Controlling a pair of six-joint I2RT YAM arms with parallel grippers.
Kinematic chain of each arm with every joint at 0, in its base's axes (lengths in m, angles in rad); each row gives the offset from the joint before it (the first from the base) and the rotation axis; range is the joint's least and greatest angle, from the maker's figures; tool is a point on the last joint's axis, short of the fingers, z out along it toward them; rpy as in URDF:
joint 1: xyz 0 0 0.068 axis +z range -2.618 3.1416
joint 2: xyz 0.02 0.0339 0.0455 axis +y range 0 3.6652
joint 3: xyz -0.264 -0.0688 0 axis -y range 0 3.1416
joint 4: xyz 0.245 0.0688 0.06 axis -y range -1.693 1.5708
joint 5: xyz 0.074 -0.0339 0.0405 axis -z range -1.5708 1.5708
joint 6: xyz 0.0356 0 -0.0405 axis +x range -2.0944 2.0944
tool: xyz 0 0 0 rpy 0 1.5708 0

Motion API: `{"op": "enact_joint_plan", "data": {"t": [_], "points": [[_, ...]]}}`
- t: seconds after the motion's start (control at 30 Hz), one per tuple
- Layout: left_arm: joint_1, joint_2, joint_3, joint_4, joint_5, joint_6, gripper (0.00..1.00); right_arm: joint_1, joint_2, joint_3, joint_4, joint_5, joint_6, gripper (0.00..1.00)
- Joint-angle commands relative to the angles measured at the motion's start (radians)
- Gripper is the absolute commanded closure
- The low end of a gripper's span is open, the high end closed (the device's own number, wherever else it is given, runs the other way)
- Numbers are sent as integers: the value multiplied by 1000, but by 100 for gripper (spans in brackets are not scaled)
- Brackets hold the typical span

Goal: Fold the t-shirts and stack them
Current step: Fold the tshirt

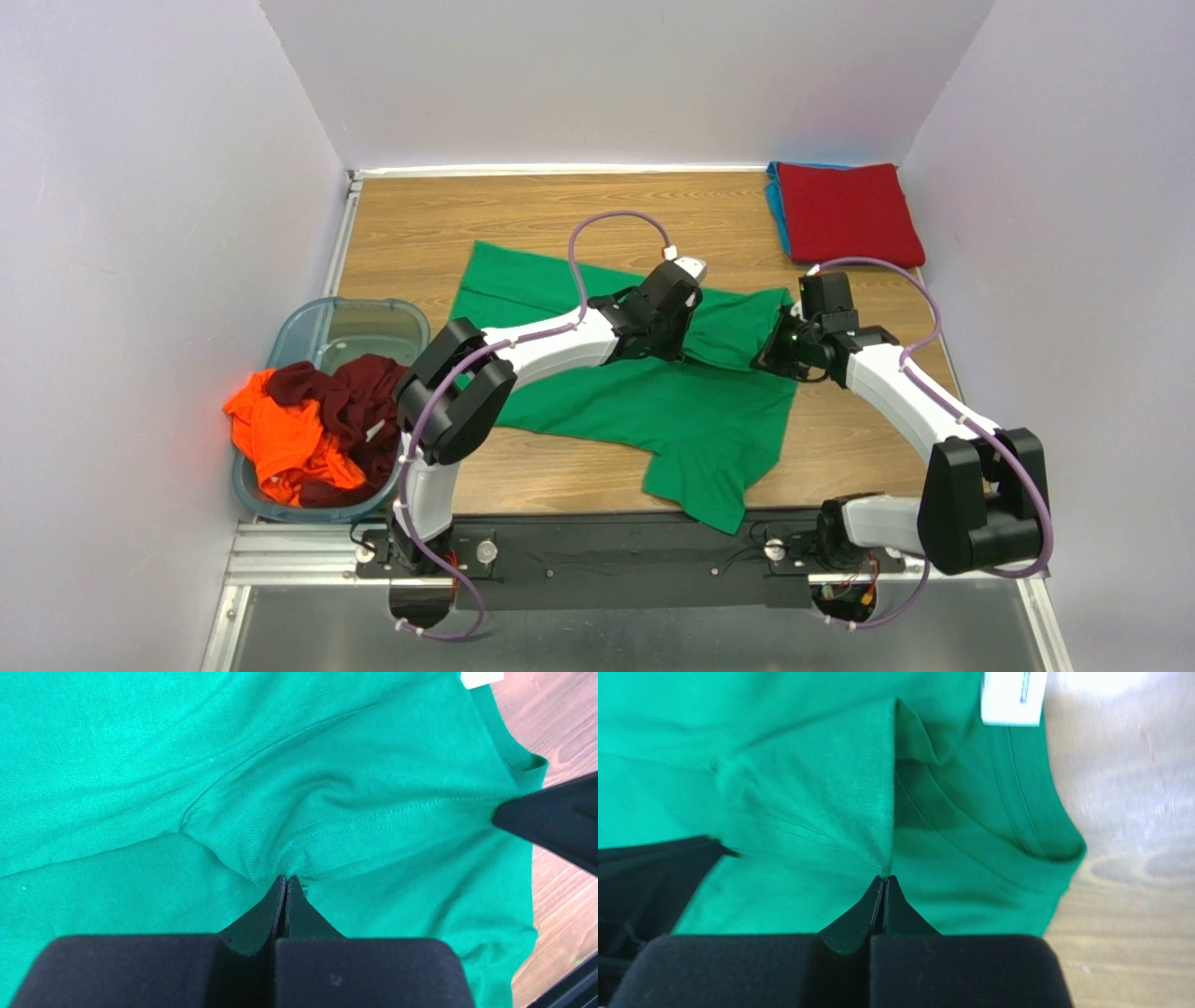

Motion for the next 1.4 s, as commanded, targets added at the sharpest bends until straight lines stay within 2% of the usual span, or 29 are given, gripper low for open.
{"op": "enact_joint_plan", "data": {"t": [0.0, 0.63, 0.67, 0.7, 0.73, 0.8, 0.83, 0.87, 0.9, 0.93, 1.03, 1.17, 1.27, 1.37], "points": [[-10, -38, -7, -58, 26, 43, 100, -1, -30, -17, -83, -38, -10, 99], [-34, -67, -73, -103, -17, 24, 100, -1, -64, -138, -127, -89, -17, 93], [-36, -70, -78, -101, -17, 24, 97, -1, -70, -144, -126, -89, -17, 90], [-39, -72, -83, -101, -20, 23, 87, -1, -81, -149, -127, -90, -17, 85], [-41, -73, -83, -101, -20, 23, 80, -1, -81, -152, -127, -89, -17, 85], [-44, -81, -87, -101, -17, 24, 63, -1, -101, -154, -129, -98, -22, 73], [-45, -85, -90, -100, -18, 21, 49, -1, -107, -150, -129, -107, -22, 58], [-45, -93, -92, -100, -18, 21, 44, -2, -110, -147, -129, -112, -20, 46], [-45, -113, -95, -97, -21, 20, 38, -2, -119, -143, -129, -116, -25, 30], [-45, -124, -99, -95, -30, 15, 29, -1, -122, -134, -133, -115, -31, 2], [-45, -185, -104, -98, -44, 9, 22, -1, -142, -91, -146, -109, -33, 0], [-45, -280, -141, -94, -107, -3, 2, -1, -176, -14, -169, -77, -42, 0], [-33, -332, -168, -101, -219, -34, 2, -2, -170, 44, -170, -47, -49, 0], [27, -363, -207, -75, -234, -45, 2, -1, -118, 101, -166, -50, -54, 0]]}}
